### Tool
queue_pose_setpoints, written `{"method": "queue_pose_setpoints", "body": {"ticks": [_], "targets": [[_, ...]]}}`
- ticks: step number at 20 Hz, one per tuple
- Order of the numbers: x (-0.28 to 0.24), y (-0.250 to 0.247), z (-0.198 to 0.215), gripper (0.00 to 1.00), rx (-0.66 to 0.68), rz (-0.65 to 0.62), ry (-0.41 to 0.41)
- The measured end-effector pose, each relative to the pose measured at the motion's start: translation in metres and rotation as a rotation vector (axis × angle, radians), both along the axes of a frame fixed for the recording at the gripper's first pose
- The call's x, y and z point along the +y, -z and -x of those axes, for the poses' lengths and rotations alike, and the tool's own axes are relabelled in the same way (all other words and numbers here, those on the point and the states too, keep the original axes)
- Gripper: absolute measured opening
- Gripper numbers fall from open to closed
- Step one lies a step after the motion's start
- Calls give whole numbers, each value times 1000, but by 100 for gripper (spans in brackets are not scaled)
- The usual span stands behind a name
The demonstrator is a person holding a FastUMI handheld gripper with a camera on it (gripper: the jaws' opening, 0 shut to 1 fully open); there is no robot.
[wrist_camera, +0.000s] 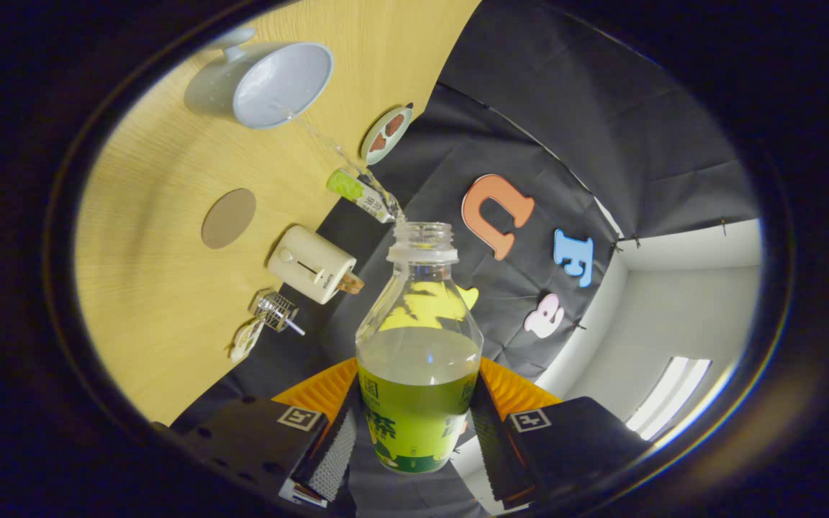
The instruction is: Take the bottle from table, then pour the juice into the cup, finally place the bottle on the coaster
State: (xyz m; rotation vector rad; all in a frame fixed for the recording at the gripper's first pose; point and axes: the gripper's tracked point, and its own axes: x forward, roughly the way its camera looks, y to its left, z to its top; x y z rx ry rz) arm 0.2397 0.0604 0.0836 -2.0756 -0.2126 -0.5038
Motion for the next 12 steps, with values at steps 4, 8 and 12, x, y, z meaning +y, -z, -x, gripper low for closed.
{"method": "queue_pose_setpoints", "body": {"ticks": [4, 8, 12], "targets": [[8, -1, 2, 80, -11, 39, -7], [19, -2, 4, 80, -14, 72, -16], [26, -5, 7, 80, -26, 125, -5]]}}
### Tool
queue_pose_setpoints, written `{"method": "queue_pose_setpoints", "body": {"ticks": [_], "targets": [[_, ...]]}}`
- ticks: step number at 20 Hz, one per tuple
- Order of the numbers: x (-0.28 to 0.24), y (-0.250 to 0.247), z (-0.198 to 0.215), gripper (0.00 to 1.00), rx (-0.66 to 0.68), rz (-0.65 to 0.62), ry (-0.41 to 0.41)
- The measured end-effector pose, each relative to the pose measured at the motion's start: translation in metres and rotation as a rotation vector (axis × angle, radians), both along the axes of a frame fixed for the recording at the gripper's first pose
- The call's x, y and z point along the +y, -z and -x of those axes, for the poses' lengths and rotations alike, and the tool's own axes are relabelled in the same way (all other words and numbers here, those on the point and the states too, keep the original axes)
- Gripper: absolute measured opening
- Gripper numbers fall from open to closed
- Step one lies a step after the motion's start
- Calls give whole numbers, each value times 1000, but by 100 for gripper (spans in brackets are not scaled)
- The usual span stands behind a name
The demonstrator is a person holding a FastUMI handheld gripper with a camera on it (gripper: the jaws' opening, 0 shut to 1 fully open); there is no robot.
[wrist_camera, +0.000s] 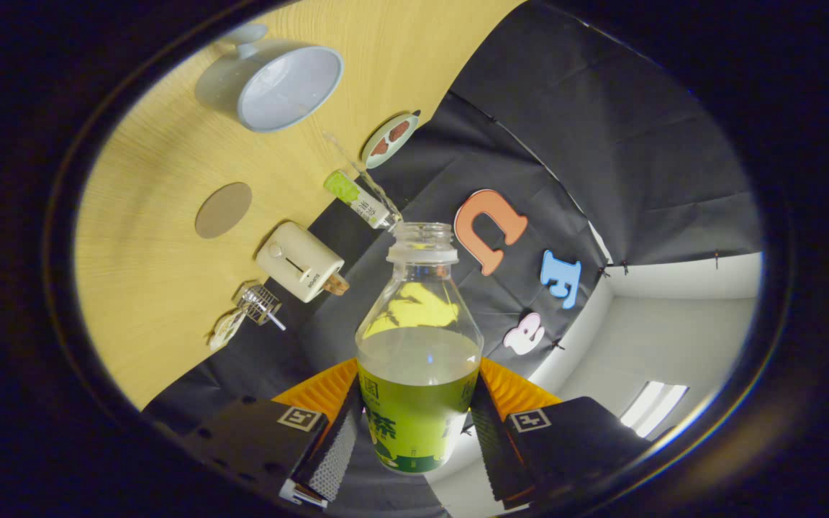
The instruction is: Take the bottle from table, then pour the juice into the cup, finally place the bottle on the coaster
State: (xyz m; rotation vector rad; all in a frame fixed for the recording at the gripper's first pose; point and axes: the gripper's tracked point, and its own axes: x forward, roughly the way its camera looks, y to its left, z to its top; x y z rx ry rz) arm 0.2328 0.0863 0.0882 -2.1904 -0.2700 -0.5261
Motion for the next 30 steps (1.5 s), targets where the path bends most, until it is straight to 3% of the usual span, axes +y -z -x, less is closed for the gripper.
{"method": "queue_pose_setpoints", "body": {"ticks": [7, 11, 22, 30], "targets": [[5, -4, 0, 80, -9, 23, 9], [16, -10, 6, 81, -47, 101, 21], [25, 7, 10, 80, -6, 105, 27], [10, 12, 1, 80, 3, 18, 28]]}}
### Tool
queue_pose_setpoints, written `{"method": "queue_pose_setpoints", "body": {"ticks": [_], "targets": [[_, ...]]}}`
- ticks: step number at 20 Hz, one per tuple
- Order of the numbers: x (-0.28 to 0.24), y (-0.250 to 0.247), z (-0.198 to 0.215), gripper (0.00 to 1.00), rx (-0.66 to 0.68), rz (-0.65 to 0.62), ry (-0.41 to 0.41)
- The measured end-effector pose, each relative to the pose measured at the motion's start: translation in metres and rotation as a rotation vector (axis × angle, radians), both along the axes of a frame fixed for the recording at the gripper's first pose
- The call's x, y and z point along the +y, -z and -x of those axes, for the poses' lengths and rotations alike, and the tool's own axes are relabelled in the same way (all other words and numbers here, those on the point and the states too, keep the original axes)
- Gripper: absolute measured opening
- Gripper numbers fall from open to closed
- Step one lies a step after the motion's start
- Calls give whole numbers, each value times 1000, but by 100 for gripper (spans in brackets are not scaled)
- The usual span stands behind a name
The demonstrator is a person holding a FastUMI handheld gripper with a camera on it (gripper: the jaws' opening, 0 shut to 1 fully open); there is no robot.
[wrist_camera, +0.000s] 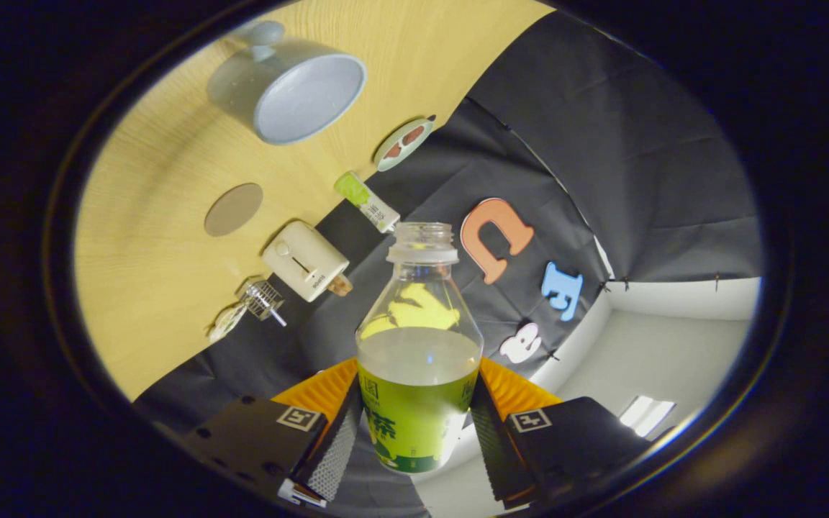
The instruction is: Take the bottle from table, then pour the juice into the cup, finally place the bottle on the coaster
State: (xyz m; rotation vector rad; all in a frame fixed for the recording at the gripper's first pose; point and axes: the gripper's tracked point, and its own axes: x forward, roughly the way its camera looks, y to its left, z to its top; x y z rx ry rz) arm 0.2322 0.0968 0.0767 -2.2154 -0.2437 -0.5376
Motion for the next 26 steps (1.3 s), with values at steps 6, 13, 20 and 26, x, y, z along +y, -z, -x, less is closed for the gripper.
{"method": "queue_pose_setpoints", "body": {"ticks": [6, 13, 20, 26], "targets": [[-12, -4, -1, 81, 0, -257, -55], [-8, -1, 4, 81, -26, -706, -224], [-19, 20, -4, 81, 58, -1242, -271], [-26, 22, -13, 81, 118, -1582, -294]]}}
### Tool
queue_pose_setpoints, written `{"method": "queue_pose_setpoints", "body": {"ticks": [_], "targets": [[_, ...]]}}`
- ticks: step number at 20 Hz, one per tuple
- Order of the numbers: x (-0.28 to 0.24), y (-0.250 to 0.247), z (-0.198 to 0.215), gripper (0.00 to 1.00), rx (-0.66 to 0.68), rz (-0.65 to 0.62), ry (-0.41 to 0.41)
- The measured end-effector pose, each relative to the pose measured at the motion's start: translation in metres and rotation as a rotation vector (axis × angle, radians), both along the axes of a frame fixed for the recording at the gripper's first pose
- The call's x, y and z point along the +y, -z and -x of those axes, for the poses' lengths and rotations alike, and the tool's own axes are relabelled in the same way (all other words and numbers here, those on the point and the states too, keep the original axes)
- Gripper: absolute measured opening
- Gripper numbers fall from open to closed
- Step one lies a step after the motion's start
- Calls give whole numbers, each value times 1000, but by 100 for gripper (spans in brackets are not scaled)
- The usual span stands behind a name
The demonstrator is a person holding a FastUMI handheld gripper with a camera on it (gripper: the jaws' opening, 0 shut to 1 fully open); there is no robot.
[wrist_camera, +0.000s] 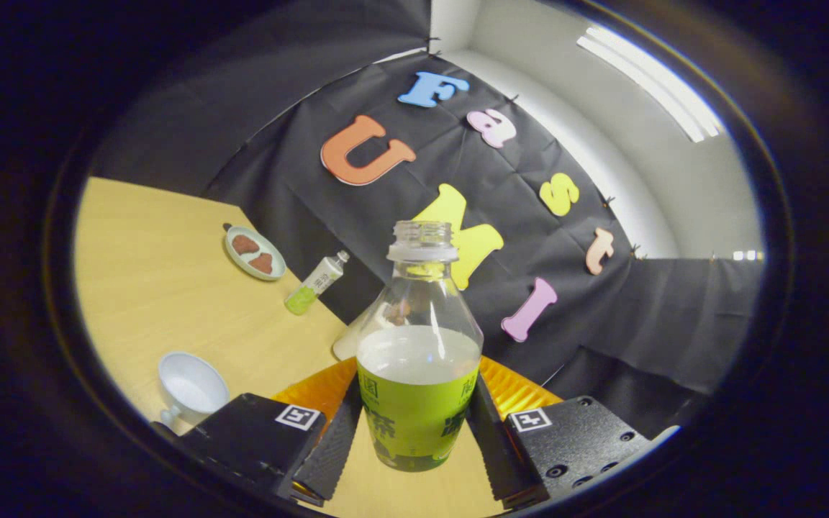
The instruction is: Take the bottle from table, then pour the juice into the cup, finally place the bottle on the coaster
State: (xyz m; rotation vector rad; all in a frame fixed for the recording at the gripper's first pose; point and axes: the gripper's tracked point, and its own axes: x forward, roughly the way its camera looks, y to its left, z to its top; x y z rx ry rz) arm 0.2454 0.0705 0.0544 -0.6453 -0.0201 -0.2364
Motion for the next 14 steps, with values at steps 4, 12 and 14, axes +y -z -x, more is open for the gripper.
{"method": "queue_pose_setpoints", "body": {"ticks": [4, 12, 14], "targets": [[-5, -3, -15, 81, 4, -221, -40], [-17, -7, -63, 81, -4, -495, -113], [-18, 3, -83, 81, 8, -525, -122]]}}
